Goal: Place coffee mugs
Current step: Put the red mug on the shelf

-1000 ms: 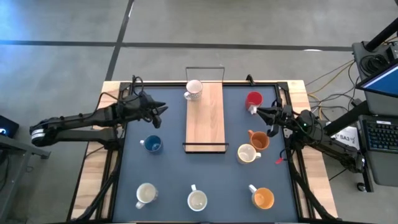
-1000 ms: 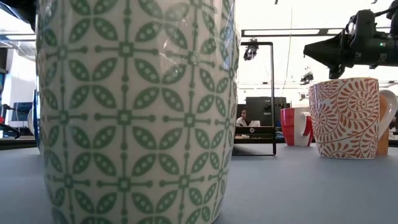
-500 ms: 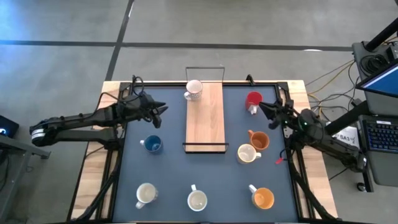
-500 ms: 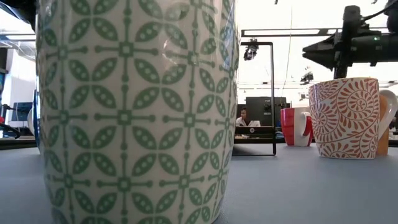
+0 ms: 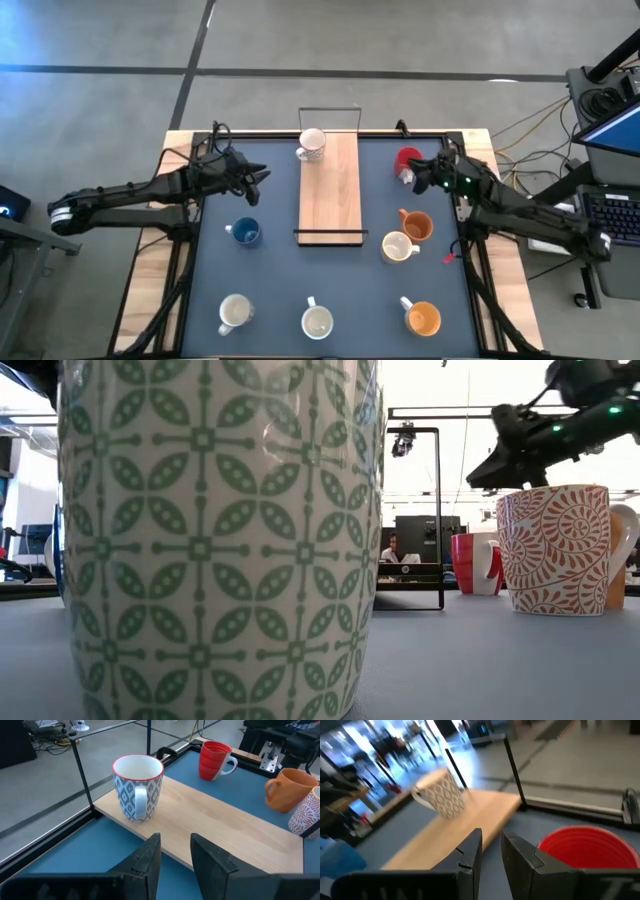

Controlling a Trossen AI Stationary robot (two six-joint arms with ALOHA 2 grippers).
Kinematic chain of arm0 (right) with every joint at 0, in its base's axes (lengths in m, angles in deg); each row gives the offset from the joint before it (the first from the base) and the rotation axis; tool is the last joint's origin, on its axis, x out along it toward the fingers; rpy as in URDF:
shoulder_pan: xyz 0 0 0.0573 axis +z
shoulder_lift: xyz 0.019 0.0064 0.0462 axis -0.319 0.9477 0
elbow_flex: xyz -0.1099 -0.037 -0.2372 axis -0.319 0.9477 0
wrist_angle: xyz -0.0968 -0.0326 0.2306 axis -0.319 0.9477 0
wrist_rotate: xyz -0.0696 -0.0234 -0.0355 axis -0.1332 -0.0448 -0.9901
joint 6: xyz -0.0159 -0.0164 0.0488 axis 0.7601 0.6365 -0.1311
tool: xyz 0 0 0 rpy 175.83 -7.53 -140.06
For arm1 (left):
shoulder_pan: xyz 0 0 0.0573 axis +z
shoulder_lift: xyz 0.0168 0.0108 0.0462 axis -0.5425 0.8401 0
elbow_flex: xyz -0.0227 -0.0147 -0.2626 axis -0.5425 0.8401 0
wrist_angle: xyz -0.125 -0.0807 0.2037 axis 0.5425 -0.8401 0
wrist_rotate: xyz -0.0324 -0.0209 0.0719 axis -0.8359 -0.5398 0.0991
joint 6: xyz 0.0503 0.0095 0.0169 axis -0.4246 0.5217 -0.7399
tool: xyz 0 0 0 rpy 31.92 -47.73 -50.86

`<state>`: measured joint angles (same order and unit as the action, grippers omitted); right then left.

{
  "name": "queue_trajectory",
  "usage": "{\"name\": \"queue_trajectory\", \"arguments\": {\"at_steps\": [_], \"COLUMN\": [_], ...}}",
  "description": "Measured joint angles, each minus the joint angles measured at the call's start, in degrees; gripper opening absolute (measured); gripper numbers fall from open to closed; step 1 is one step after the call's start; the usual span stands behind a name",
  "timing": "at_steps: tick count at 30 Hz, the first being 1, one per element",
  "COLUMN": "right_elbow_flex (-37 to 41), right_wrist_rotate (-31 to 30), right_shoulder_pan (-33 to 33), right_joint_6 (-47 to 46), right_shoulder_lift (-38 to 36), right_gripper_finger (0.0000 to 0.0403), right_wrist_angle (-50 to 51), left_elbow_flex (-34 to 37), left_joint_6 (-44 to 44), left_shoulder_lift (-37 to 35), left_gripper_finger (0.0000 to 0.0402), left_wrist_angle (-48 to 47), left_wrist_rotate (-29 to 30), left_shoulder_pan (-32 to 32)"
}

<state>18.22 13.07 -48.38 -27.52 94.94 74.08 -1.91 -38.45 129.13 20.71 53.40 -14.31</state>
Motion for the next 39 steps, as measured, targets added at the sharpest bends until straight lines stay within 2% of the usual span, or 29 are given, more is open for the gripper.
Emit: {"name": "queue_trajectory", "arguments": {"at_steps": [4, 7, 12, 16, 29, 39], "right_elbow_flex": [-6.5, -10.8, -16.1, -19.5, -28.2, -33.7], "right_wrist_rotate": [0.0, -0.1, -1.0, -1.1, -0.9, -0.9], "right_shoulder_pan": [0.0, 0.0, -0.2, -1.0, -2.3, -2.4], "right_joint_6": [2.6, 3.8, 3.5, 2.7, 3.4, 4.4], "right_shoulder_lift": [6.6, 11.2, 18.4, 23.3, 36.9, 39.0], "right_gripper_finger": [0.007, 0.0092, 0.0136, 0.0157, 0.0137, 0.0141], "right_wrist_angle": [7.1, 12.9, 18.3, 20.8, 24.8, 30.3], "left_elbow_flex": [0.0, 0.0, 0.0, 0.0, 0.0, 0.0], "left_joint_6": [0.0, 0.1, 0.1, 0.1, -0.2, -0.3], "left_shoulder_lift": [0.0, 0.0, 0.0, -0.1, -0.1, -0.1], "left_gripper_finger": [0.0089, 0.0089, 0.0089, 0.0089, 0.0089, 0.0089], "left_wrist_angle": [-0.7, -1.5, -2.4, -3.2, -5.2, -6.9], "left_wrist_rotate": [0.0, 0.0, 0.0, 0.0, 0.0, 0.0], "left_shoulder_pan": [0.0, 0.0, 0.0, 0.0, 0.0, 0.0]}}
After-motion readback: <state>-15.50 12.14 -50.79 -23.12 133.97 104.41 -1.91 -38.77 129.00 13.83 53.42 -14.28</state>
